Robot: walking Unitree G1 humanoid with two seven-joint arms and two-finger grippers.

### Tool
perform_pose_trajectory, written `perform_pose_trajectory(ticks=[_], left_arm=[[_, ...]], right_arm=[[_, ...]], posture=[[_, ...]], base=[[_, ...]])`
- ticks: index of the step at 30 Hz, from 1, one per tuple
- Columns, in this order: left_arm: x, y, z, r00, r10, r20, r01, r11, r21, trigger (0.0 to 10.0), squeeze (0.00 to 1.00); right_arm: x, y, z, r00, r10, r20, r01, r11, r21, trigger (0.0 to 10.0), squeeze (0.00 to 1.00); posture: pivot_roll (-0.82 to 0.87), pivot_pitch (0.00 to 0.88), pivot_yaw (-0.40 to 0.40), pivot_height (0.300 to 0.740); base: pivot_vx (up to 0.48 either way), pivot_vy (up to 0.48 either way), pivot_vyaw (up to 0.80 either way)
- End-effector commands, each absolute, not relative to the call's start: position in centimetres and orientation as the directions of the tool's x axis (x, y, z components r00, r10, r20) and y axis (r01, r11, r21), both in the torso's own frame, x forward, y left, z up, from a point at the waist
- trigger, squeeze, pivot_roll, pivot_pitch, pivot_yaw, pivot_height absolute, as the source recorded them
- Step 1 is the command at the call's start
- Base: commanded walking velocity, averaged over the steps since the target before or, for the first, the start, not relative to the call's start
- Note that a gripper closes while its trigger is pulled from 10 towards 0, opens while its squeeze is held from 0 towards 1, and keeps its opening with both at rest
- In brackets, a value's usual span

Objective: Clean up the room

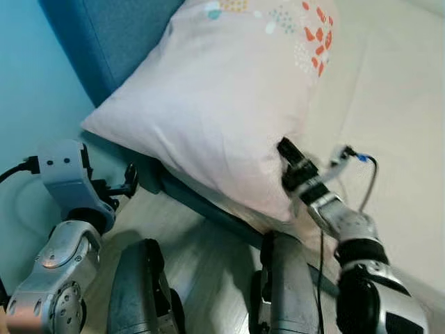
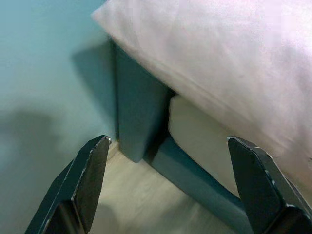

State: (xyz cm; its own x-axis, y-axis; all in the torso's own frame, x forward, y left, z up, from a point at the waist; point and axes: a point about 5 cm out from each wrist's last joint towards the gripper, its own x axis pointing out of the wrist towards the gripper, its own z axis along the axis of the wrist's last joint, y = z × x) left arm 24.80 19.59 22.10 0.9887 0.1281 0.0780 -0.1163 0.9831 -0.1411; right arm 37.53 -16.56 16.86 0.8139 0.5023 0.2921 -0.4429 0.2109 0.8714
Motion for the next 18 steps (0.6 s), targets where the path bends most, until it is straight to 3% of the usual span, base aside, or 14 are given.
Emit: perform_pose_trajectory(ticks=[1,4,5,6,12,18], left_arm=[[24.4,19.8,21.9,0.990,0.130,0.060,-0.122,0.985,-0.125,10.0,0.00],[24.4,19.8,21.9,0.990,0.131,0.059,-0.123,0.985,-0.124,10.0,0.00],[24.4,19.8,21.8,0.990,0.130,0.059,-0.122,0.985,-0.124,10.0,0.00],[24.5,19.8,21.8,0.990,0.130,0.059,-0.122,0.985,-0.125,10.0,0.00],[24.9,19.6,21.9,0.989,0.130,0.067,-0.121,0.984,-0.134,10.0,0.00],[25.7,19.2,22.0,0.988,0.125,0.088,-0.110,0.981,-0.158,10.0,0.00]], right_arm=[[37.6,-15.3,16.4,0.800,0.544,0.255,-0.425,0.213,0.880,10.0,0.00],[37.9,-14.4,16.8,0.784,0.570,0.246,-0.437,0.224,0.871,10.0,0.00],[38.1,-13.6,16.9,0.769,0.601,0.219,-0.450,0.265,0.853,10.0,0.00],[38.2,-13.1,16.9,0.764,0.614,0.199,-0.457,0.296,0.839,0.0,0.00],[38.6,-13.6,17.5,0.787,0.576,0.220,-0.480,0.350,0.804,0.0,0.00],[38.8,-16.0,19.0,0.843,0.446,0.302,-0.489,0.400,0.775,0.0,0.00]], posture=[[0.13,0.420,-0.020,0.495],[0.13,0.419,-0.021,0.495],[0.13,0.416,-0.023,0.495],[0.13,0.412,-0.025,0.495],[0.12,0.397,-0.030,0.495],[0.09,0.347,-0.046,0.495]], base=[[0.000,0.000,0.00],[0.000,0.000,0.00],[0.000,0.000,0.00],[0.000,0.000,0.00],[0.000,0.000,0.00],[0.000,0.000,0.00]])
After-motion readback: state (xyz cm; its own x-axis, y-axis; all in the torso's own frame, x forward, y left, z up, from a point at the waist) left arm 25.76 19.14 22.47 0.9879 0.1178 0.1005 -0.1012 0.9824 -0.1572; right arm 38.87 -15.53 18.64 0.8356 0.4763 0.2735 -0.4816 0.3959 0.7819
